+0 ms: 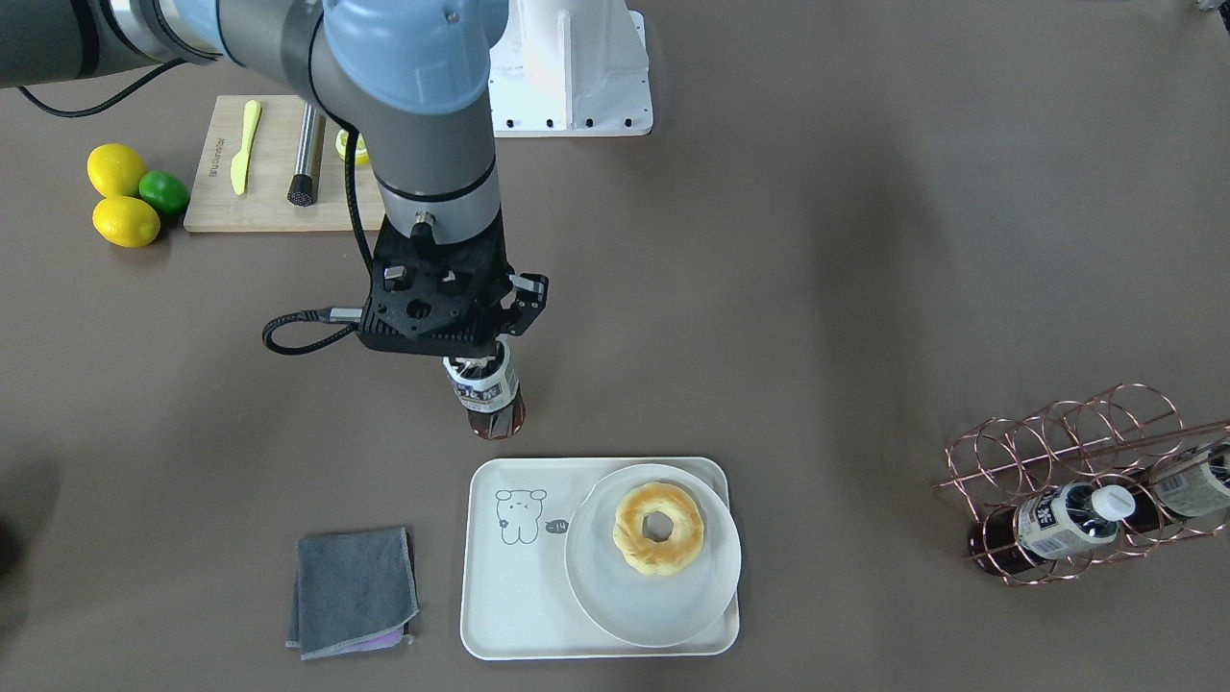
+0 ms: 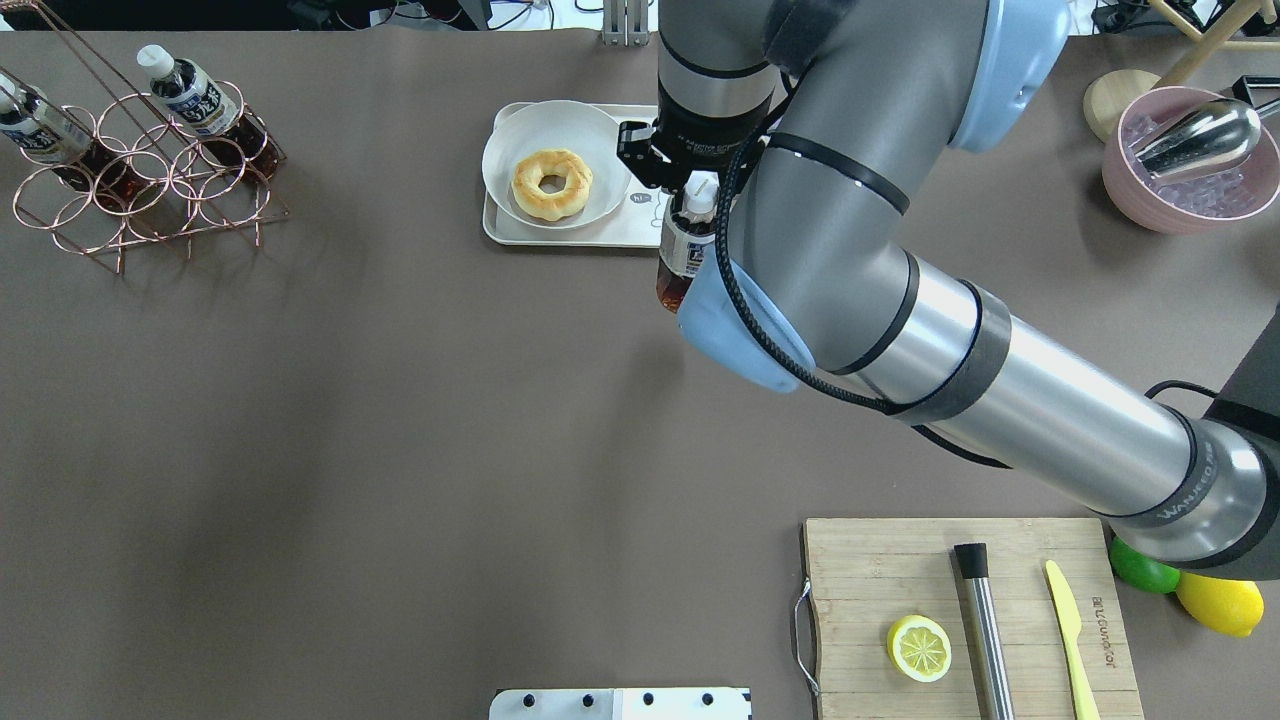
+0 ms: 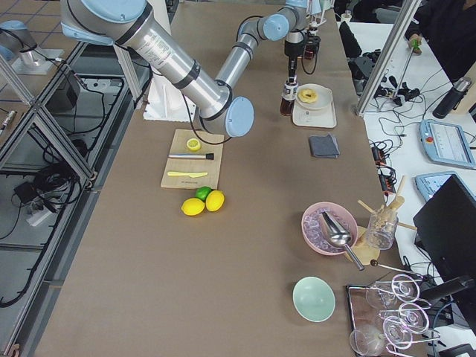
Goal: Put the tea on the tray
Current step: 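Carry the tea bottle onto the white tray beside the donut bowl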
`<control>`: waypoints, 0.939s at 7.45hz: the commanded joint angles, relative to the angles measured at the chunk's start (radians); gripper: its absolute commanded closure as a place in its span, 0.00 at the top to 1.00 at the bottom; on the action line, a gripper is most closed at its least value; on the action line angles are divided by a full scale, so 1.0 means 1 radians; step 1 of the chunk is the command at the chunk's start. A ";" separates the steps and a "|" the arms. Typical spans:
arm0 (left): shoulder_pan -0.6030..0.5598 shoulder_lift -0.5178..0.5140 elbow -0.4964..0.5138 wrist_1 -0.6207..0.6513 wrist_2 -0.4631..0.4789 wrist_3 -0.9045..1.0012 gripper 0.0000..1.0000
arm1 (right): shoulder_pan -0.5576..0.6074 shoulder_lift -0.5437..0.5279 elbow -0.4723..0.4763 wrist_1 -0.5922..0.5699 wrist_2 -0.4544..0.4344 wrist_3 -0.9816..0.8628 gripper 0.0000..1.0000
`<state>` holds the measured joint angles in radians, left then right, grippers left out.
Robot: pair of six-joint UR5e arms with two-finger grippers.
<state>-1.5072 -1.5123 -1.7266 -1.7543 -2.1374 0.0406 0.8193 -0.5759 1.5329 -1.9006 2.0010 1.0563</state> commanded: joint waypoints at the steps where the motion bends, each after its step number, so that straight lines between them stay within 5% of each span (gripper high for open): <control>1: -0.001 -0.002 -0.007 0.001 -0.022 0.004 0.98 | 0.072 0.077 -0.196 0.089 0.047 -0.047 0.00; 3: -0.014 -0.005 -0.010 0.004 -0.029 0.004 0.98 | 0.099 0.114 -0.259 0.104 0.070 -0.108 0.00; 4: -0.016 -0.034 0.024 0.009 -0.024 0.001 0.98 | 0.103 0.164 -0.381 0.170 0.071 -0.136 0.00; 7: -0.028 -0.071 0.061 0.012 -0.026 0.005 0.98 | 0.100 0.212 -0.537 0.293 0.076 -0.142 0.00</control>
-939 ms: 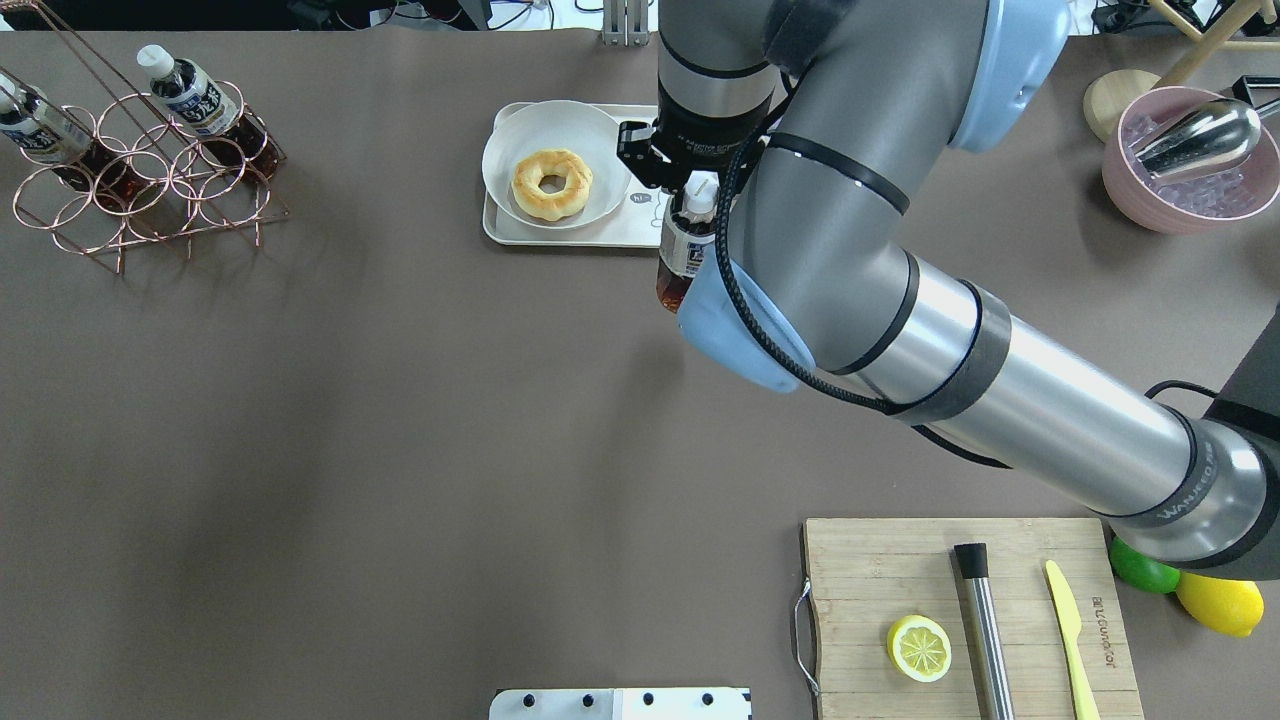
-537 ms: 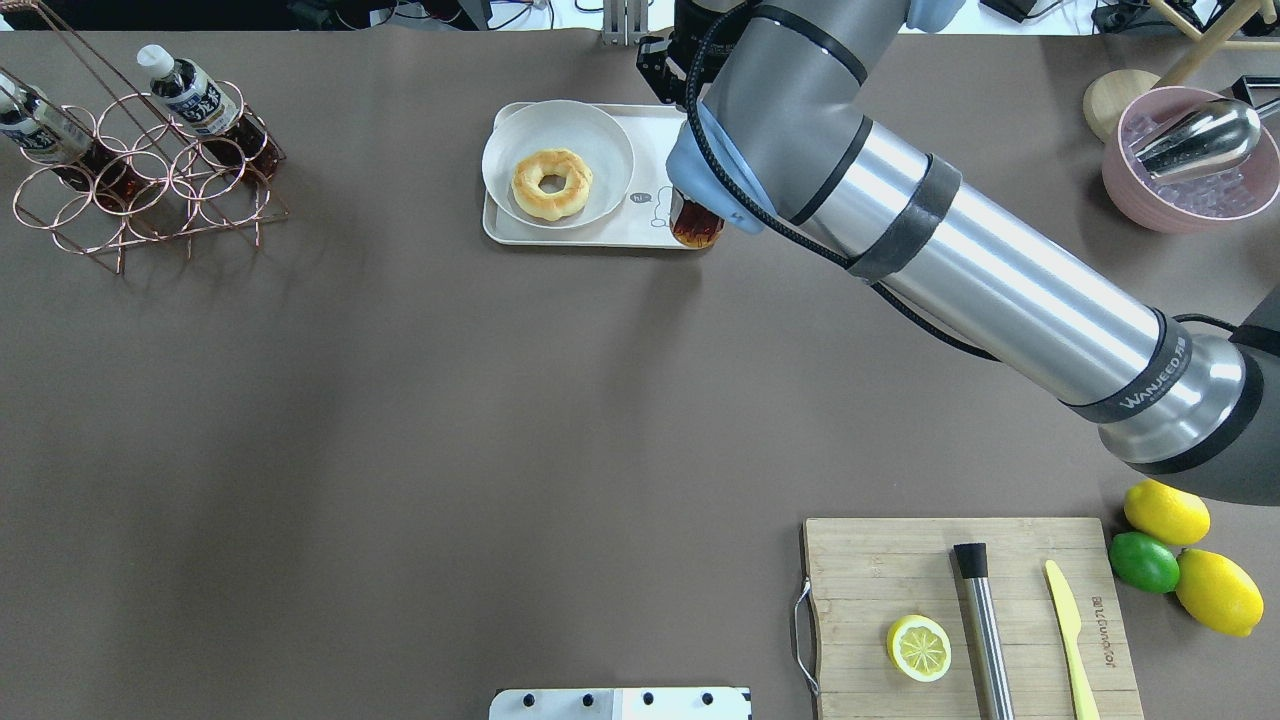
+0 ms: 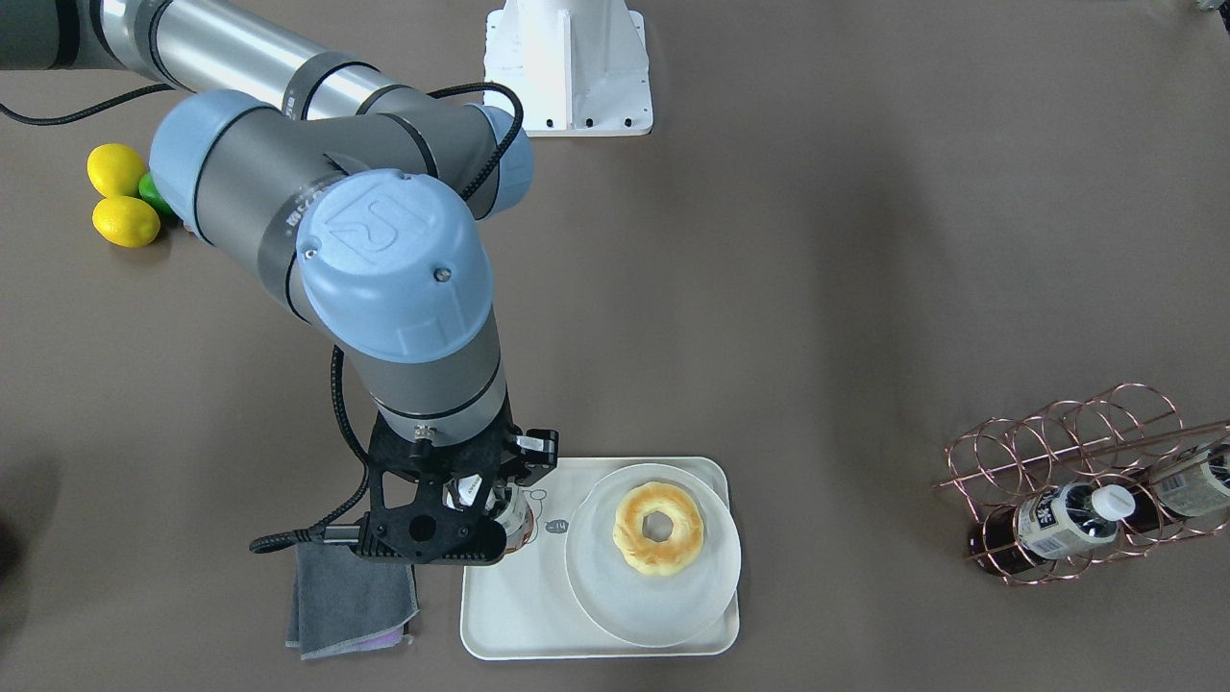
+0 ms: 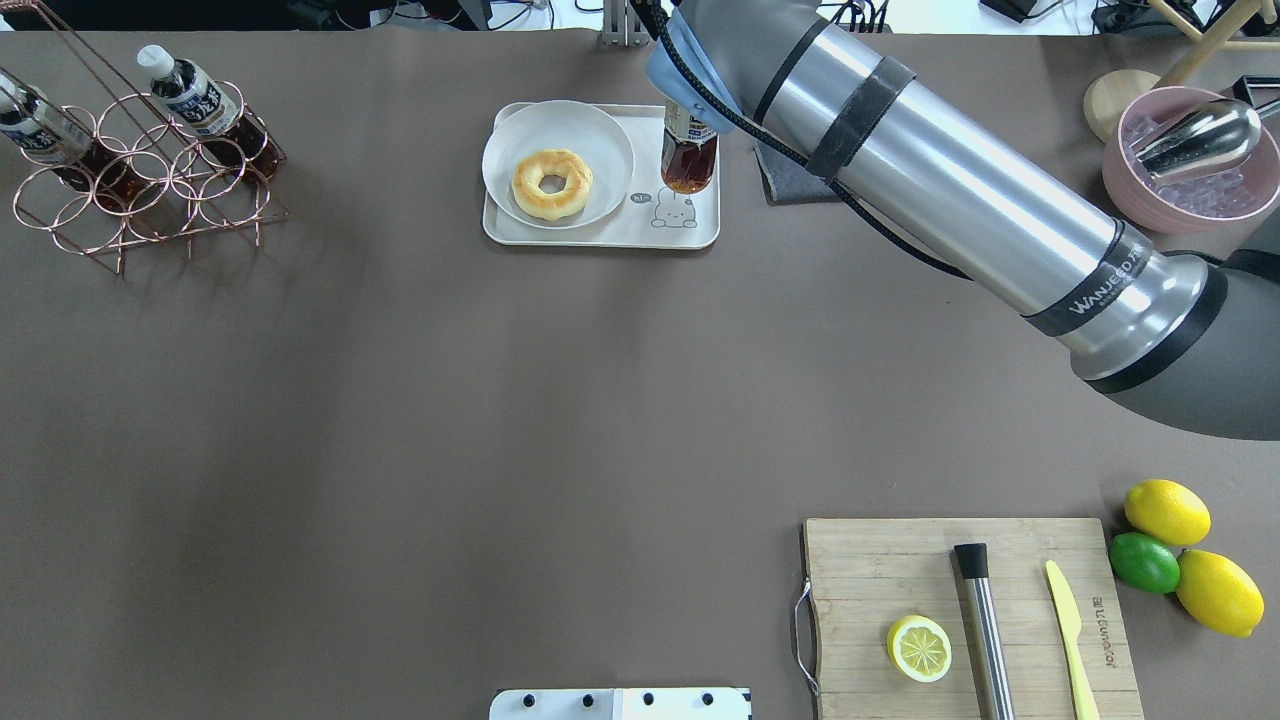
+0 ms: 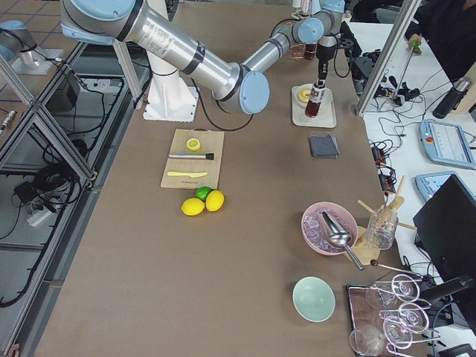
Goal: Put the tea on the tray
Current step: 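Carry the tea bottle onto the white tray beside the donut bowl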
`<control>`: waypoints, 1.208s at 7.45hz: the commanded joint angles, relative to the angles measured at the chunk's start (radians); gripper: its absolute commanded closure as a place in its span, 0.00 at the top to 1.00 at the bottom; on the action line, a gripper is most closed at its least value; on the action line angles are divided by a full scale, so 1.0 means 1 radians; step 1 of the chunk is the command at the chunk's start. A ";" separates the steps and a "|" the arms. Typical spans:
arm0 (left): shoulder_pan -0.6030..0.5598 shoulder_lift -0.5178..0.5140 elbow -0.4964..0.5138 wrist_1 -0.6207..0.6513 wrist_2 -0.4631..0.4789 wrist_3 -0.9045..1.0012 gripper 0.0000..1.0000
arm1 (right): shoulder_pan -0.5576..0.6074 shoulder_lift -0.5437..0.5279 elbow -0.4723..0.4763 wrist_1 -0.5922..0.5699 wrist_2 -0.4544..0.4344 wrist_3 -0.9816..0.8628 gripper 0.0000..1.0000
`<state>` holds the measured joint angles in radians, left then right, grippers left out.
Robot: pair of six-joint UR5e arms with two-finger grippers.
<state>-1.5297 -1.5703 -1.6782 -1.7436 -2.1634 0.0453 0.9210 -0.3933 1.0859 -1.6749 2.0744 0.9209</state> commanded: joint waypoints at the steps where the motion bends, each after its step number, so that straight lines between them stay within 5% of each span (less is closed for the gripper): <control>1: -0.007 -0.017 0.012 0.001 0.001 0.001 0.98 | -0.004 0.030 -0.130 0.123 0.000 -0.007 0.00; 5: -0.007 -0.017 0.014 -0.001 0.001 0.001 0.98 | -0.024 0.022 -0.156 0.165 -0.025 -0.013 0.00; 6: -0.007 -0.017 0.014 -0.001 0.001 0.001 0.98 | -0.024 0.024 -0.153 0.165 -0.025 -0.011 0.23; 7: -0.007 -0.016 0.014 0.001 0.001 0.001 0.98 | -0.027 0.021 -0.144 0.165 -0.025 -0.010 0.99; 9: -0.010 -0.016 0.017 -0.001 0.001 0.001 0.98 | -0.028 0.019 -0.120 0.162 -0.023 -0.013 1.00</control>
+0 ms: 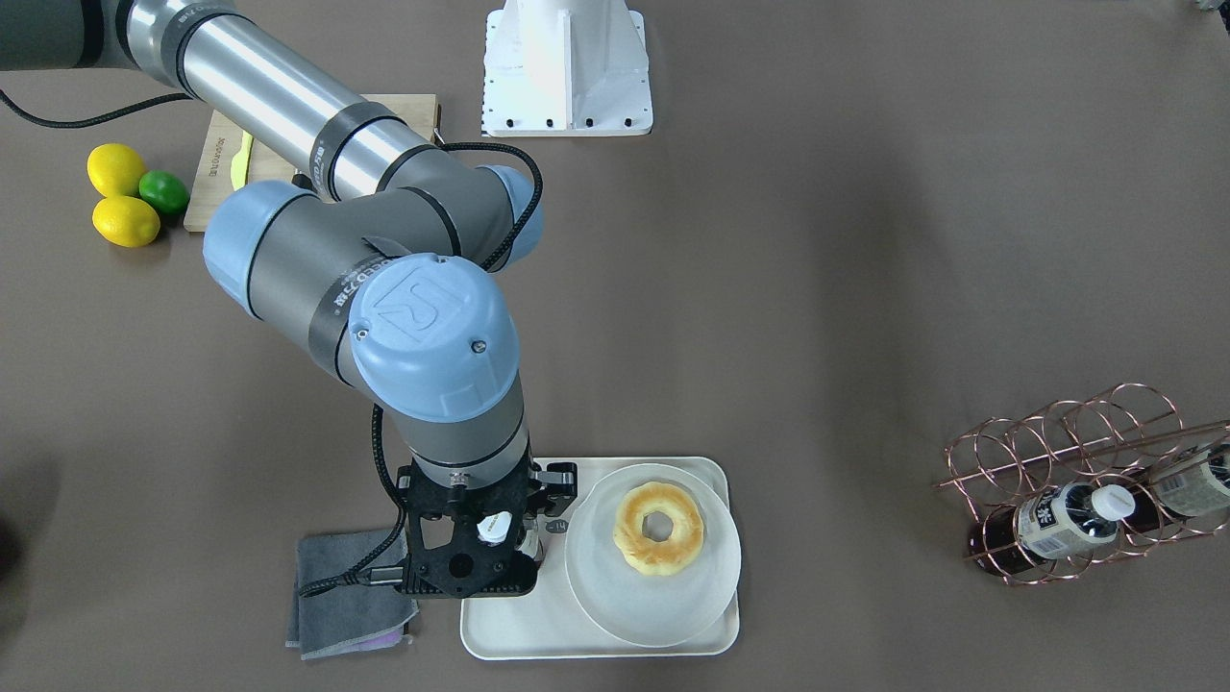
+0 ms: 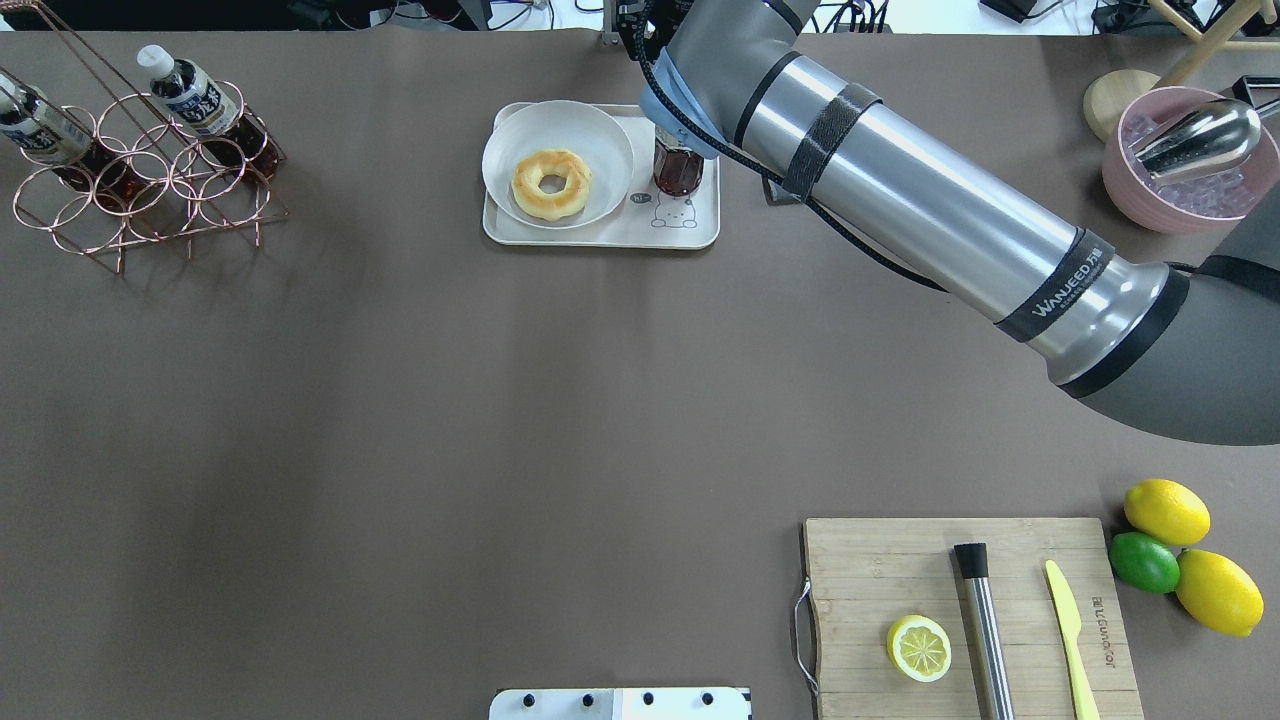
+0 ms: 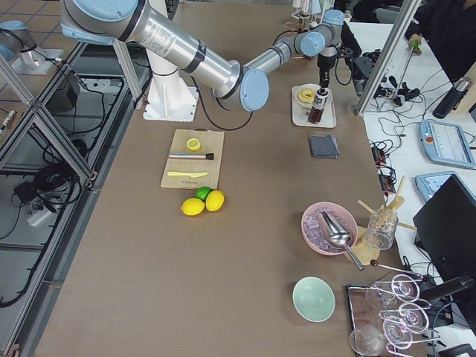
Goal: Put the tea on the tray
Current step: 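Carry the tea bottle onto the white tray beside the donut bowl, then open the right gripper and raise it away from the bottle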
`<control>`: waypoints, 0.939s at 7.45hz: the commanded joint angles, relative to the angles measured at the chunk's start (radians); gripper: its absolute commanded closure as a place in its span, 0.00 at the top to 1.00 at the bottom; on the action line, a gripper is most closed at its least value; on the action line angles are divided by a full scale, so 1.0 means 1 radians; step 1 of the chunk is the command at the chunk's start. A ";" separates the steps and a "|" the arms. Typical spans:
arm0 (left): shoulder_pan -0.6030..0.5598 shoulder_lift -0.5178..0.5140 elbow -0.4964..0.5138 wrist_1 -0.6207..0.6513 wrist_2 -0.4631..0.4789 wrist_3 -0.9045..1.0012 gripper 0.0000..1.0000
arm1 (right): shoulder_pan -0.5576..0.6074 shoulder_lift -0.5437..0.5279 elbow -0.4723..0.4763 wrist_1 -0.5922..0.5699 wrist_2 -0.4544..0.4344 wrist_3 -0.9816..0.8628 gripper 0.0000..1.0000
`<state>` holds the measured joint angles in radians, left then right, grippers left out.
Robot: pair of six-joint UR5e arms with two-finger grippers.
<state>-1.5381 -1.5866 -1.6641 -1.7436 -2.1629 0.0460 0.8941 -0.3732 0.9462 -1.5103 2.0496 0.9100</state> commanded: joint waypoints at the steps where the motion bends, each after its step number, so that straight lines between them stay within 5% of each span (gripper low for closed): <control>1: -0.002 0.000 0.009 -0.001 0.000 0.000 0.98 | 0.000 -0.001 0.043 -0.010 0.007 0.001 1.00; 2: -0.002 0.000 0.010 -0.001 0.000 0.000 0.98 | 0.012 -0.003 0.089 -0.034 0.012 0.004 1.00; 4: -0.002 0.003 0.017 -0.007 0.000 -0.002 0.98 | 0.025 -0.067 0.329 -0.225 0.021 -0.002 1.00; 7: -0.005 0.013 0.026 -0.010 0.000 0.003 0.98 | 0.037 -0.416 0.758 -0.413 0.023 -0.131 1.00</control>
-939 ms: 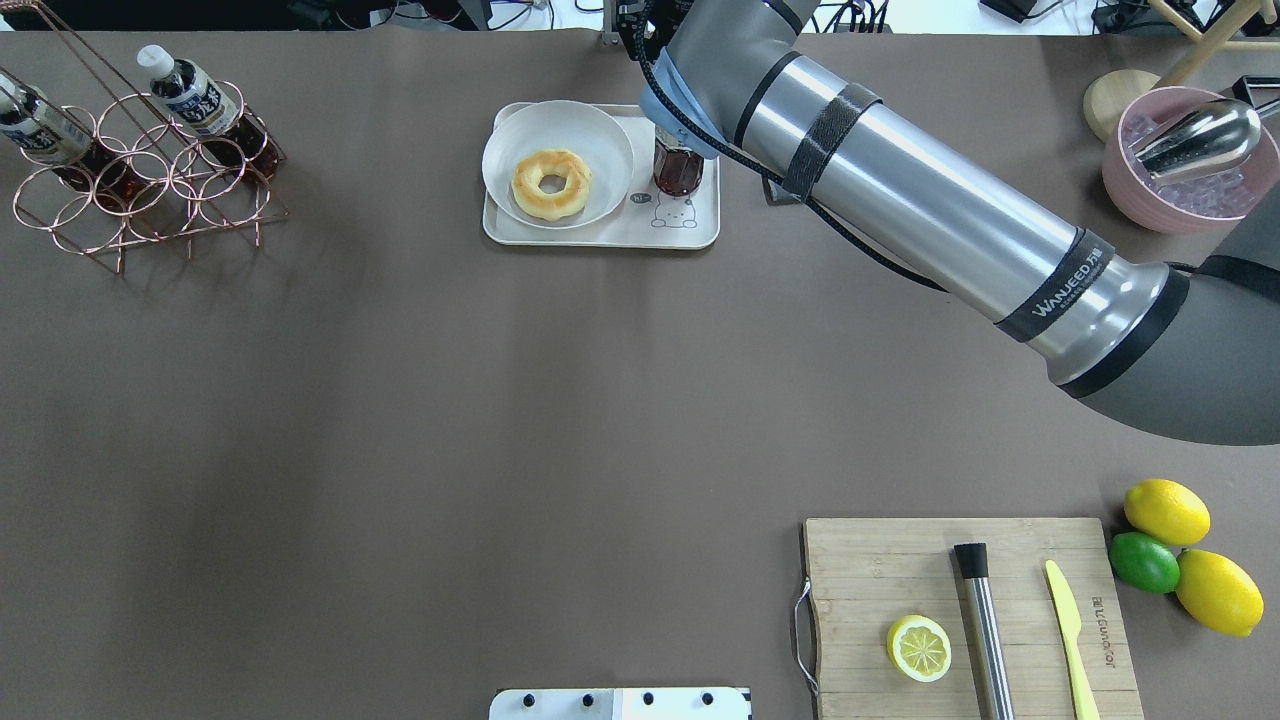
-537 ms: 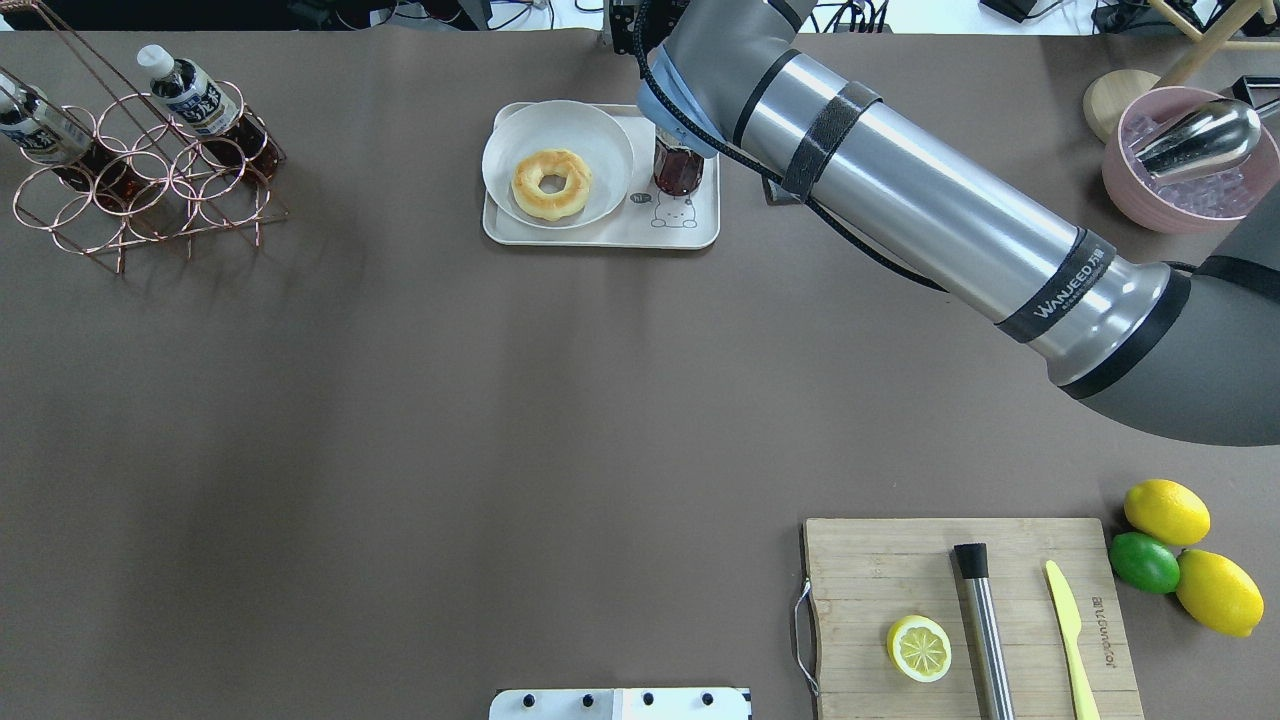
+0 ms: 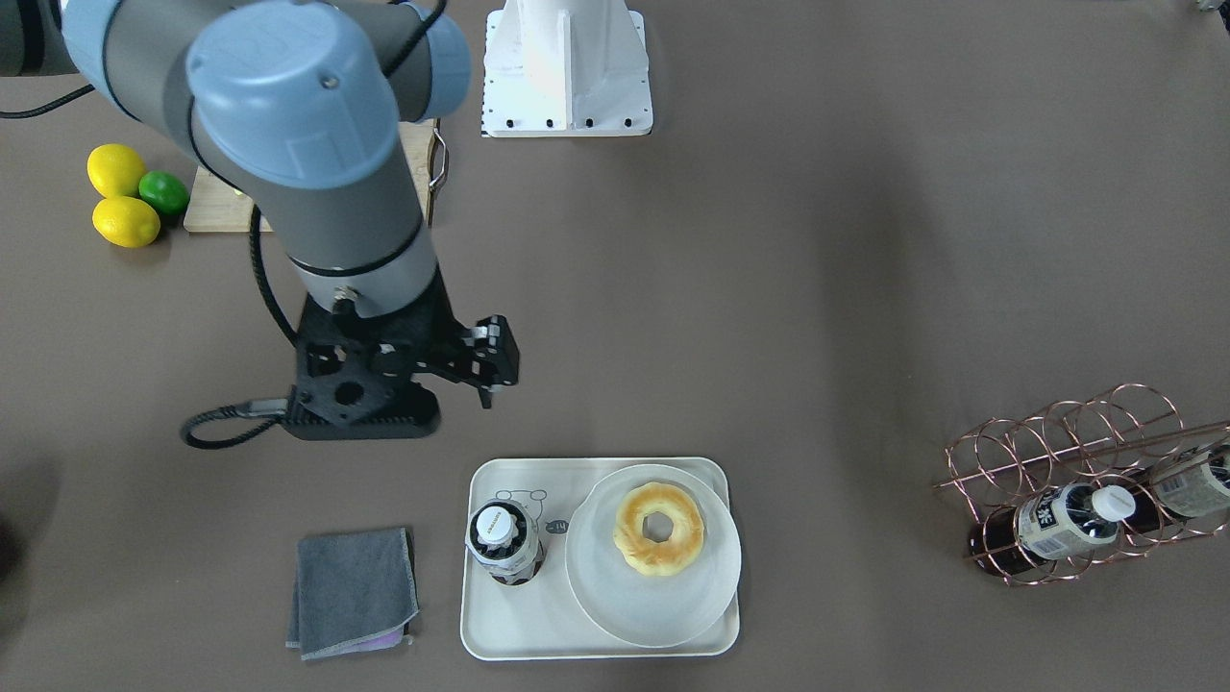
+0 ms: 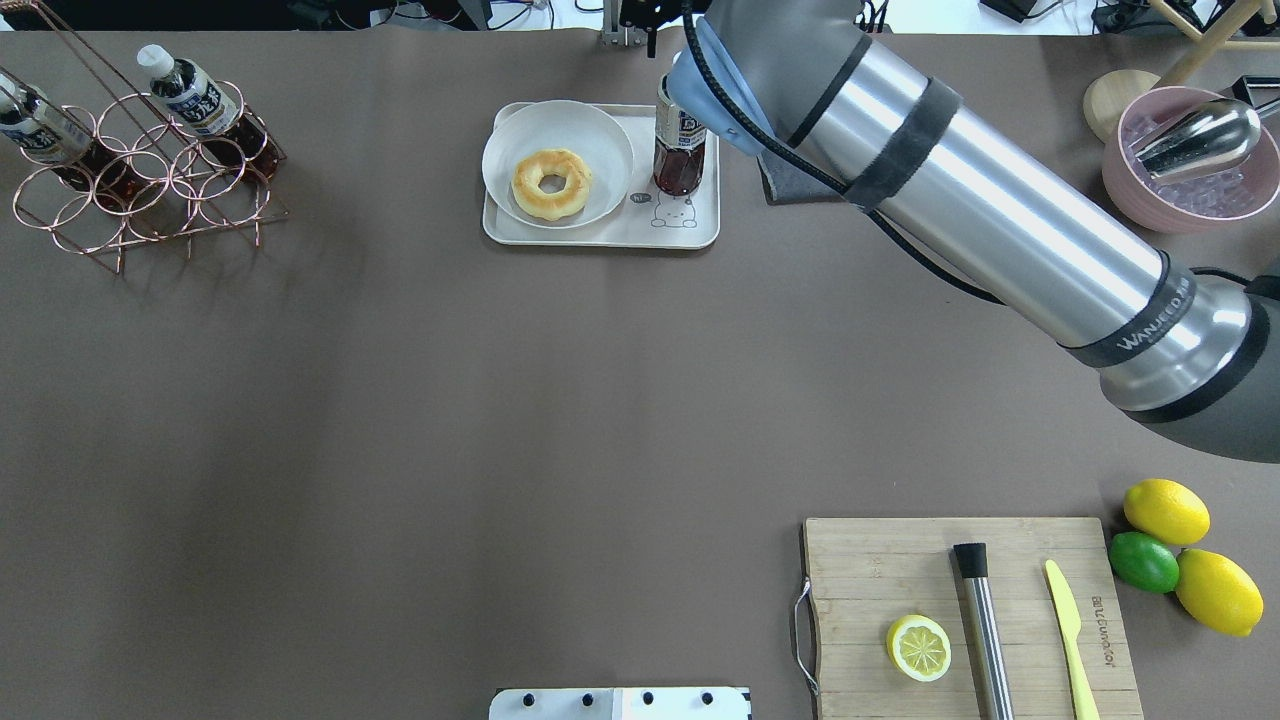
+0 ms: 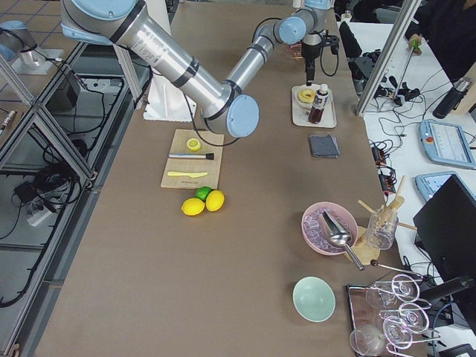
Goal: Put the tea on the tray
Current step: 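Open the right gripper and raise it away from the bottle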
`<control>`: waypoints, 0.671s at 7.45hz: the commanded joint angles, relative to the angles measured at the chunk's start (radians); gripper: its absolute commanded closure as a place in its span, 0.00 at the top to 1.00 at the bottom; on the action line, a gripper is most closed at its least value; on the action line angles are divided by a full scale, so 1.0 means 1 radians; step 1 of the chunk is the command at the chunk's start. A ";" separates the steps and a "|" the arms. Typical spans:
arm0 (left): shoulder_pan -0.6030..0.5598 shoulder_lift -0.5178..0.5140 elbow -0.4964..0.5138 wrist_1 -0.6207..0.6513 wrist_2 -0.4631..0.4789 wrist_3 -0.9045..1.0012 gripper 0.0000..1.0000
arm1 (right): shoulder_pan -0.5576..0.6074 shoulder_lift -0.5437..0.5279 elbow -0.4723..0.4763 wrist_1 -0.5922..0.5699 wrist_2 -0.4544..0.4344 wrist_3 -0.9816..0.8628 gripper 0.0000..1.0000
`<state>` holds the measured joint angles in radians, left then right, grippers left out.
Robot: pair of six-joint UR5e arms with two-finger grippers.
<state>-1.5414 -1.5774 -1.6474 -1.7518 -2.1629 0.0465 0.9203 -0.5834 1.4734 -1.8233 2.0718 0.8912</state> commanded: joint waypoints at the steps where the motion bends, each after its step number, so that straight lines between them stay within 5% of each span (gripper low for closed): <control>1: -0.015 0.007 0.014 0.003 -0.002 0.003 0.98 | 0.040 -0.301 0.305 -0.147 0.002 -0.208 1.00; 4: -0.022 0.040 0.023 -0.002 -0.003 0.003 0.98 | 0.211 -0.421 0.367 -0.480 0.004 -0.589 1.00; 5: -0.023 0.043 0.024 -0.003 -0.003 0.003 0.98 | 0.295 -0.537 0.375 -0.481 0.004 -0.770 1.00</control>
<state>-1.5618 -1.5451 -1.6297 -1.7525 -2.1659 0.0496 1.0901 -0.9767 1.8302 -2.2194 2.0752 0.3932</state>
